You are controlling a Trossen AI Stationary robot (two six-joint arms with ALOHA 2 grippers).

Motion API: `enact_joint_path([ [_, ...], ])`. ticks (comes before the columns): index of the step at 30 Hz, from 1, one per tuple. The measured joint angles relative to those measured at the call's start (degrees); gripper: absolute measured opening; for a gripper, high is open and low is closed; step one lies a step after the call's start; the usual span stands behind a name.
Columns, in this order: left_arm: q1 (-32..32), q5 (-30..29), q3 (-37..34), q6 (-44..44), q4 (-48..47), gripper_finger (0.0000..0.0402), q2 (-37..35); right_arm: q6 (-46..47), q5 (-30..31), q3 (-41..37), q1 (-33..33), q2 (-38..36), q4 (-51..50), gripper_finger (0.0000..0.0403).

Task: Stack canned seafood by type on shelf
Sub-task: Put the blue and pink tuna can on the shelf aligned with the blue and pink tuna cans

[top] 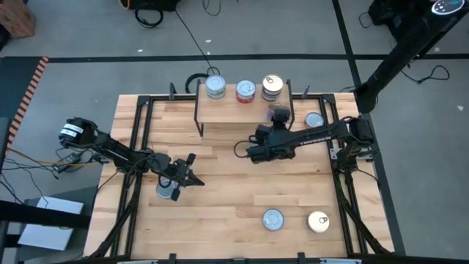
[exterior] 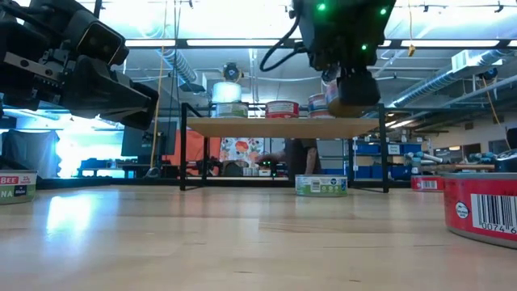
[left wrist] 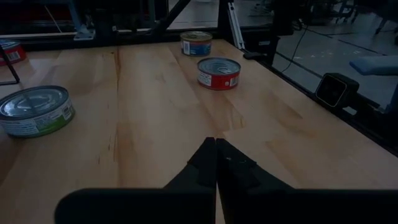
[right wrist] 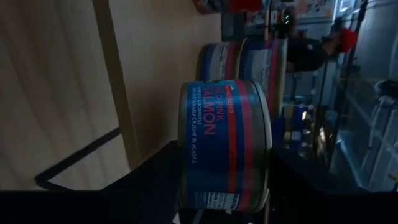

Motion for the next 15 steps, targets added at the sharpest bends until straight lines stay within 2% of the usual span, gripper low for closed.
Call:
enact_joint_path([
  [4,0.0,0.02,0.0,-0.02,-0.02,0.0006,0.0,-1.61,-1.18,-0.01,-1.53,0.0,2.34,0.0223],
  [15,0.0,0.09,-0.02,-0.03,-0.11,0.0006,0.0,-6.13,-6.14,-0.01,-5.1,0.0,8.51,0.031],
])
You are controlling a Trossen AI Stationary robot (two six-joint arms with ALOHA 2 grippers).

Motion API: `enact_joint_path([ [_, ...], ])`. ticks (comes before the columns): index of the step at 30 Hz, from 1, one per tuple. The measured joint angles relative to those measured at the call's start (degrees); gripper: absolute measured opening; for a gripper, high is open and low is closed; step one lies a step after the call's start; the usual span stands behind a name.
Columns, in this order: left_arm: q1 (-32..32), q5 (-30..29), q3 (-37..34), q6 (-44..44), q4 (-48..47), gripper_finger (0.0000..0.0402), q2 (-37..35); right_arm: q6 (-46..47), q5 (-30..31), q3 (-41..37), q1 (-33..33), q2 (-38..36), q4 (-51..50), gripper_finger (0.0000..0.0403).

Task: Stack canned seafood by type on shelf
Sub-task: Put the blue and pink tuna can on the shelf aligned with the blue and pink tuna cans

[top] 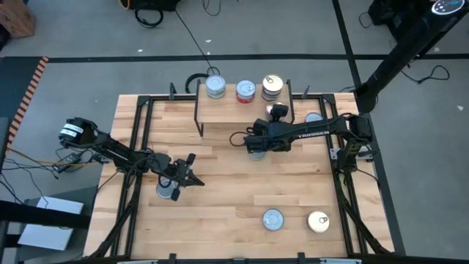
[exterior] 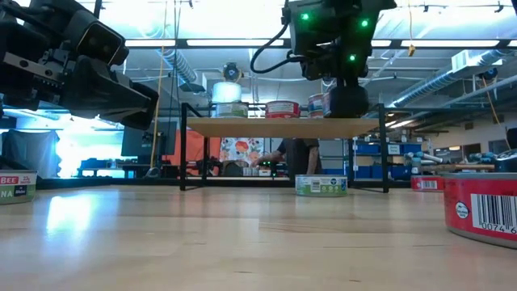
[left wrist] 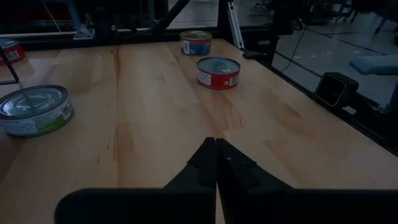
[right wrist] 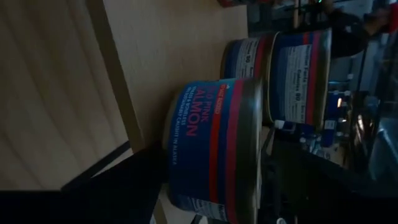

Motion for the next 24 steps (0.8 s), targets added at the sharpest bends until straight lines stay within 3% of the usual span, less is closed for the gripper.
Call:
enact_joint_path([
  [6,0.0,0.07,-0.02,0.0,-0.04,0.0006,0.0,0.64,-1.19,0.0,-1.3,0.0,1.66,0.0326],
  [24,0.0,-1.27,-0.02,0.0,-0.04,0.0006,0.0,1.2,-2.92,0.17,-2.51,-0.24,2.78,0.0323],
])
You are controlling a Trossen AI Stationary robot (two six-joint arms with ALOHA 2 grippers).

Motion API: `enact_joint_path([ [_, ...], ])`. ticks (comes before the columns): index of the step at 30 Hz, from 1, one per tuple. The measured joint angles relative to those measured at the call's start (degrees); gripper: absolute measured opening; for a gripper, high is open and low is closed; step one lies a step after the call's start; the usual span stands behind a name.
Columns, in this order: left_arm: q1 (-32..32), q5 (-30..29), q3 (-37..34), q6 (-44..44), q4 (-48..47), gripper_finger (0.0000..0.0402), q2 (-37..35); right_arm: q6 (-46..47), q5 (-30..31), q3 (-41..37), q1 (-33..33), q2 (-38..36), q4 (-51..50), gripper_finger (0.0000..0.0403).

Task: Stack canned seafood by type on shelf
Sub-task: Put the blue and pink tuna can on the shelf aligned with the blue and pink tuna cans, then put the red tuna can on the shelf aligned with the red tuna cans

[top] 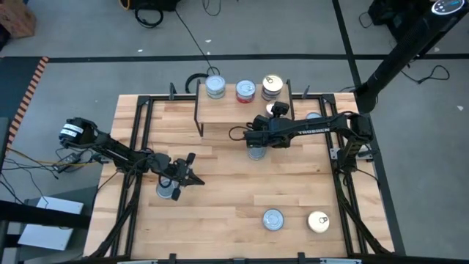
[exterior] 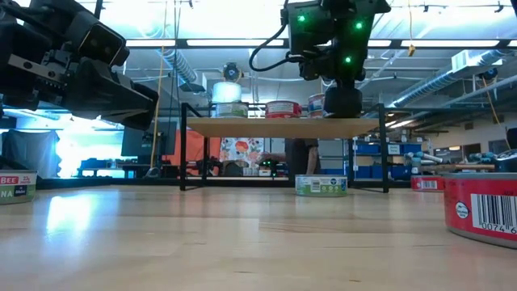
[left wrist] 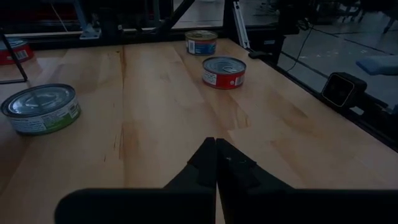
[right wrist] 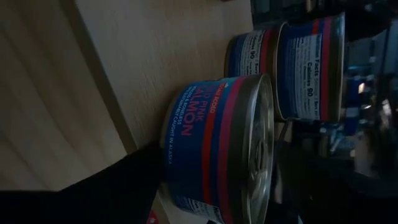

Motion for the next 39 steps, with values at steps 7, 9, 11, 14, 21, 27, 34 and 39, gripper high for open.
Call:
enact_joint_path([
  [7,0.0,-0.02,0.0,0.0,-0.06,0.0006,0.0,0.09,-1.96,0.06,-1.08,-0.99,1.37,0.0322],
  [9,0.0,-0.02,0.0,0.1,-0.24,0.0006,0.0,-0.34,-2.38,0.05,-1.25,-1.34,2.09,0.0322],
  [11,0.0,-0.04,0.0,0.22,-0.3,0.0006,0.0,-0.8,-3.03,0.04,-1.49,-1.81,3.44,0.0321],
  [14,0.0,-0.04,0.0,0.07,-0.6,0.0006,0.0,-1.35,-5.12,0.05,-1.96,-2.62,5.67,0.032],
  [21,0.01,-0.17,0.0,0.04,-0.9,0.0006,0.0,-1.39,-7.45,0.03,-2.24,-4.57,7.57,0.0318],
  [27,0.0,-0.18,0.0,0.02,-1.27,0.0006,-0.02,-0.42,-7.43,0.03,-1.15,-7.57,8.59,0.0312],
  [34,0.0,-0.2,0.0,0.26,-1.23,0.0006,-0.02,3.78,-10.19,0.03,5.34,-12.69,7.98,0.0277],
  [39,0.0,-0.19,0.0,0.28,-1.25,0.0006,-0.02,14.16,-13.12,0.03,11.34,-14.82,4.73,0.0217],
])
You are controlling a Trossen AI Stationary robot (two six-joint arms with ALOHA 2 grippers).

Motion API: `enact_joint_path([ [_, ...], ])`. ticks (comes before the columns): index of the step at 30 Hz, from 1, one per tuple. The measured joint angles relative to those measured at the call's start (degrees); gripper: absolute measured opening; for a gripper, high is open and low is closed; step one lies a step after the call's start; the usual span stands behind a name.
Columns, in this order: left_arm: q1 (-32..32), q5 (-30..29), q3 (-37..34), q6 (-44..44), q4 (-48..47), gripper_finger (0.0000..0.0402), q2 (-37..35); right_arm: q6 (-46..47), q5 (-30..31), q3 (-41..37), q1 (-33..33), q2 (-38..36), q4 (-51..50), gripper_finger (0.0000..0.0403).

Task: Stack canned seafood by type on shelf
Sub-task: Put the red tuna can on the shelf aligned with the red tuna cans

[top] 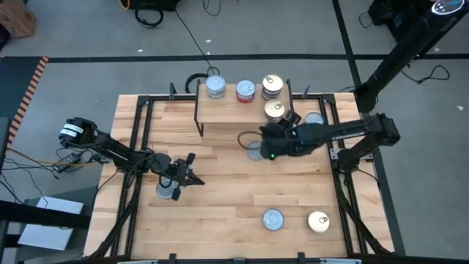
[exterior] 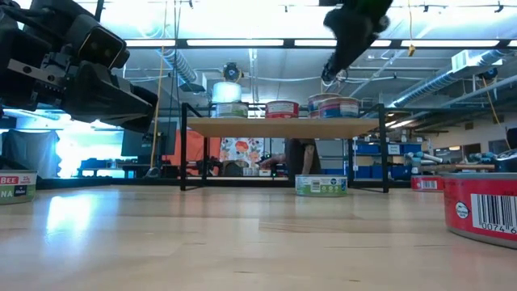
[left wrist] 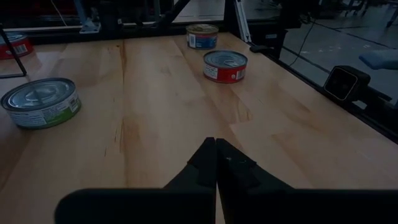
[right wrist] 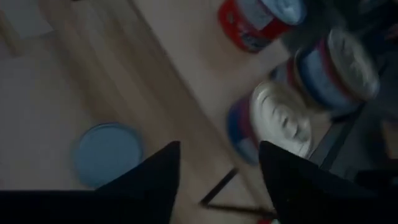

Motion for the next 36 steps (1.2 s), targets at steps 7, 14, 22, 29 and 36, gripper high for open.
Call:
enact_joint_path([
  [7,0.02,0.0,0.0,0.07,0.02,0.0006,0.0,23.56,0.35,-5.23,7.44,-0.5,-9.29,0.0074],
  [14,0.02,0.0,0.0,0.15,0.02,0.0006,0.0,52.52,-3.4,-22.43,10.3,-7.97,-7.62,0.001],
  [22,0.09,-0.6,0.0,0.17,0.09,0.0006,0.0,67.17,-7.72,-42.71,7.04,-26.5,6.1,0.0003],
  [29,0.09,-0.88,0.0,0.17,0.52,0.0006,0.0,73.88,0.04,-58.0,3.19,-38.71,22.22,0.0002],
  [36,0.11,-1.9,0.0,0.16,0.75,0.0006,0.0,80.03,20.74,-70.2,1.02,-39.09,46.0,0.0001],
])
